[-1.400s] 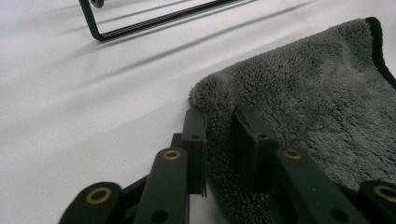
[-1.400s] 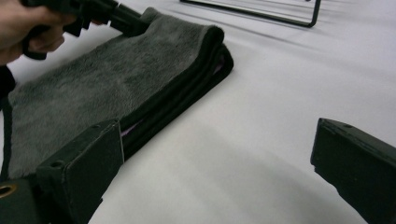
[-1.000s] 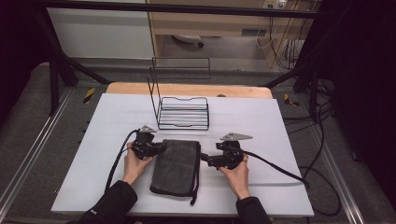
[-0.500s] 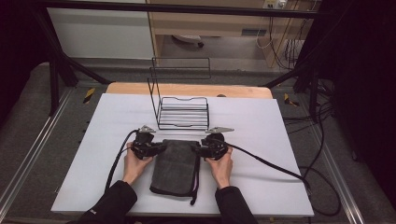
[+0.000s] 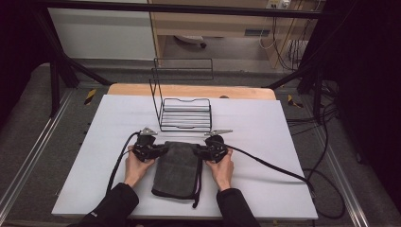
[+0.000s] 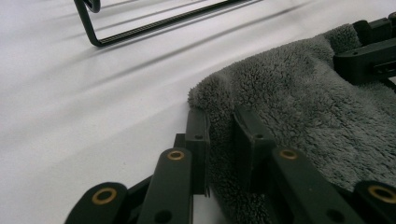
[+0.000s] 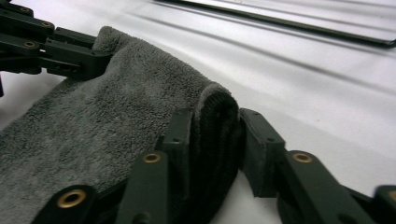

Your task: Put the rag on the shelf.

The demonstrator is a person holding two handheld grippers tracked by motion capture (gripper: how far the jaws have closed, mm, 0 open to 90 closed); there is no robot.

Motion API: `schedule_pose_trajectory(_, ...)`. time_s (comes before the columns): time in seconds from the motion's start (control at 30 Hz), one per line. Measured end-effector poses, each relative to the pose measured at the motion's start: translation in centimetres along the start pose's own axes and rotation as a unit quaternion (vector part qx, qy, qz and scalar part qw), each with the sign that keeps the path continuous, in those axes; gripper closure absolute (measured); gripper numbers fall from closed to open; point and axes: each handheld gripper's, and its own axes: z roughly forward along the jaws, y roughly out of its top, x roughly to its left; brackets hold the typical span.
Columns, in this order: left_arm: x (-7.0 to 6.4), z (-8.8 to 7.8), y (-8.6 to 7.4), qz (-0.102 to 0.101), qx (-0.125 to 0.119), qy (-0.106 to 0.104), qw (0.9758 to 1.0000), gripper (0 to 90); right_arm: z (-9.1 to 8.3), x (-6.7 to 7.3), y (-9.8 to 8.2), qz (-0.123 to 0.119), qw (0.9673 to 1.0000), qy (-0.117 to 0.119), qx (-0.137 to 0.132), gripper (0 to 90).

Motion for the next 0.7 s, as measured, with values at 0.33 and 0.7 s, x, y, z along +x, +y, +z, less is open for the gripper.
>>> schedule_pose_trajectory(0.33,0.6,-0.6,0.1,-0.018,-0.007,-0.017,0.9997,80.1,-0.5,-0.1,0.5,0.016,0.9997,0.016,-0.002,75.8)
schedule_pose_trajectory(0.7,0.0,-3.6,0.3,-0.011,-0.053,-0.027,0.9982,80.5,-3.0,1.1,0.9,0.005,0.9971,0.043,-0.063,76.0)
